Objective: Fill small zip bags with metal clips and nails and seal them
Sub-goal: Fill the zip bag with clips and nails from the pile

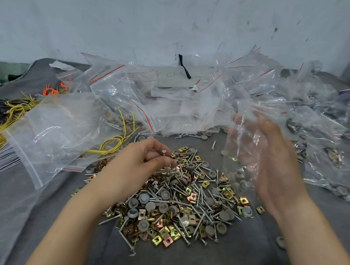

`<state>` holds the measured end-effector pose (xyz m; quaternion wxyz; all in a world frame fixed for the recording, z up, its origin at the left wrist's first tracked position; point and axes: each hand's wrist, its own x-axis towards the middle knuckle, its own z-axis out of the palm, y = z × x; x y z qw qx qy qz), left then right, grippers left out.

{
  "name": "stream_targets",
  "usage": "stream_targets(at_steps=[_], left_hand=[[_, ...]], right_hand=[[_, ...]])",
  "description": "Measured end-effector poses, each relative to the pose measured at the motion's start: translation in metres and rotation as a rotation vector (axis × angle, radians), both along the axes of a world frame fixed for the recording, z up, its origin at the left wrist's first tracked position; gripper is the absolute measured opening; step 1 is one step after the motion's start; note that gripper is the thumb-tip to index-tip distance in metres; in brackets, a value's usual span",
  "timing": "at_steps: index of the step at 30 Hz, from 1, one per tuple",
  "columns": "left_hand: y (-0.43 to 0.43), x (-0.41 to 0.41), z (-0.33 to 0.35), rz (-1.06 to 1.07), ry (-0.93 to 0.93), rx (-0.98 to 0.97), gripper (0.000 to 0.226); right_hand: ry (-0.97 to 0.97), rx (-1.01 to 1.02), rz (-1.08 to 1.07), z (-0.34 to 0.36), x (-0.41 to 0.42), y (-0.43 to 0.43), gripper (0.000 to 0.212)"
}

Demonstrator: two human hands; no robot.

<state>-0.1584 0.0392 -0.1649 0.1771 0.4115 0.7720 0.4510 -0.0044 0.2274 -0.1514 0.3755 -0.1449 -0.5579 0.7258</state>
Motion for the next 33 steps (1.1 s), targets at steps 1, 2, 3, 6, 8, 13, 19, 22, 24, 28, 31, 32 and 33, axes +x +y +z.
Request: stream_targets(at_steps=[1, 2, 3, 6, 8, 13, 19, 22, 24, 28, 31, 32, 33], left_hand=[[0.000, 0.000, 0.001, 0.001, -0.004, 0.008, 0.006], [0.000, 0.001, 0.002, 0.000, -0.011, 0.021, 0.006], [0.000, 0.002, 0.003, -0.001, -0.018, 0.037, 0.006], [-0.002, 0.003, 0.007, 0.015, -0.032, 0.110, 0.006], [-0.003, 0.003, 0.009, 0.052, -0.012, 0.154, 0.008], [-0.006, 0.001, 0.010, 0.126, 0.051, 0.248, 0.022], [-0.001, 0.004, 0.015, 0.134, 0.012, 0.307, 0.025], [-0.001, 0.006, 0.018, 0.139, -0.007, 0.347, 0.015], [-0.002, 0.005, 0.016, 0.155, 0.072, 0.319, 0.012], [0.000, 0.006, 0.014, 0.143, 0.241, 0.242, 0.014], [0.006, 0.010, 0.016, 0.110, 0.234, 0.241, 0.018], [0.009, 0.012, 0.017, 0.105, 0.222, 0.255, 0.020], [0.011, 0.014, 0.018, 0.098, 0.210, 0.265, 0.022]], right_hand=[[-0.025, 0.024, -0.007, 0.000, 0.000, 0.001, 0.022], [-0.059, 0.071, -0.016, -0.001, 0.001, 0.003, 0.026], [-0.098, 0.133, -0.023, -0.001, 0.002, 0.004, 0.032], [-0.195, 0.281, -0.047, -0.005, 0.002, 0.004, 0.048], [-0.190, 0.388, -0.045, -0.010, 0.002, 0.002, 0.044], [-0.314, 0.614, 0.024, -0.021, -0.005, -0.010, 0.055], [-0.446, 0.819, 0.043, -0.027, -0.010, -0.025, 0.063], [-0.462, 0.854, 0.044, -0.028, -0.012, -0.028, 0.067], [-0.455, 0.867, 0.038, -0.029, -0.013, -0.028, 0.068], [-0.445, 0.884, 0.033, -0.031, -0.014, -0.027, 0.069], [-0.447, 0.893, 0.034, -0.031, -0.016, -0.028, 0.070], [-0.446, 0.897, 0.035, -0.032, -0.017, -0.028, 0.070], [-0.444, 0.901, 0.035, -0.032, -0.017, -0.028, 0.070]])
